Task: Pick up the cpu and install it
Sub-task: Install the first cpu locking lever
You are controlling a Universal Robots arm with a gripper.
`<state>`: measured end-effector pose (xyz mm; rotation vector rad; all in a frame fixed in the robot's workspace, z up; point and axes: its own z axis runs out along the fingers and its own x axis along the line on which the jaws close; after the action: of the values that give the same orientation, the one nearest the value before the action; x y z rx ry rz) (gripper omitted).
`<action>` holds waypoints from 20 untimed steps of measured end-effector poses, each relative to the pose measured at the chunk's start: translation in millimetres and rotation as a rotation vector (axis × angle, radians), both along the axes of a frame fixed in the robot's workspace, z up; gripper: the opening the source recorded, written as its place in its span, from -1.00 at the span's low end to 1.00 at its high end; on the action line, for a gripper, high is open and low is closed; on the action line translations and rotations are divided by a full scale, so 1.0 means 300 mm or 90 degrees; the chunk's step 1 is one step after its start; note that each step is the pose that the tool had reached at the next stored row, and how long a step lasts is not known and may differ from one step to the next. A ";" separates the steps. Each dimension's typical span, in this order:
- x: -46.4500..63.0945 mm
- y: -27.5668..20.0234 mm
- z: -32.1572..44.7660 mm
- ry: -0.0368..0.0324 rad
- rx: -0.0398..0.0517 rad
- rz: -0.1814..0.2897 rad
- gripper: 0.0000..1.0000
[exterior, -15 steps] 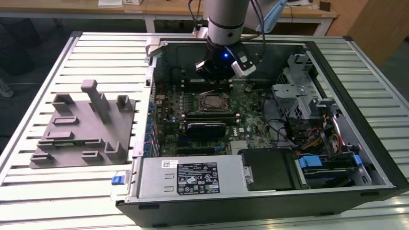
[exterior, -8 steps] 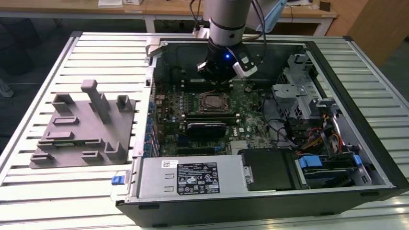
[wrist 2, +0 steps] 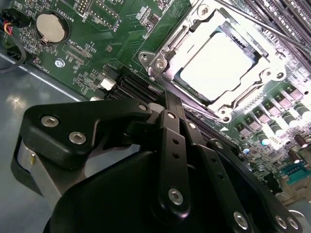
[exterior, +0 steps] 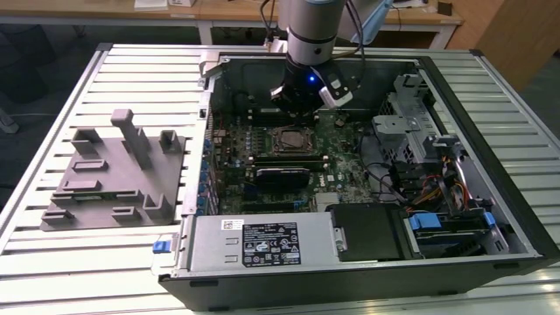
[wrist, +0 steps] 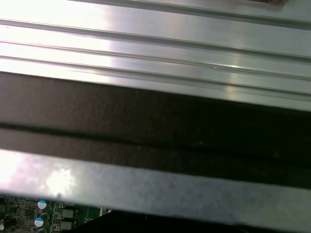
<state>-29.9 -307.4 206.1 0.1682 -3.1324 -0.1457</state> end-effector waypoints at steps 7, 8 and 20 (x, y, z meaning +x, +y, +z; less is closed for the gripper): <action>0.000 0.000 -0.003 0.0000 0.0000 0.000 -0.79; 0.000 0.000 -0.004 -0.0001 0.0001 0.000 -0.79; 0.001 0.000 -0.024 0.0001 -0.0001 0.000 -0.79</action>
<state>-29.5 -307.5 199.1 0.1681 -3.1323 -0.1455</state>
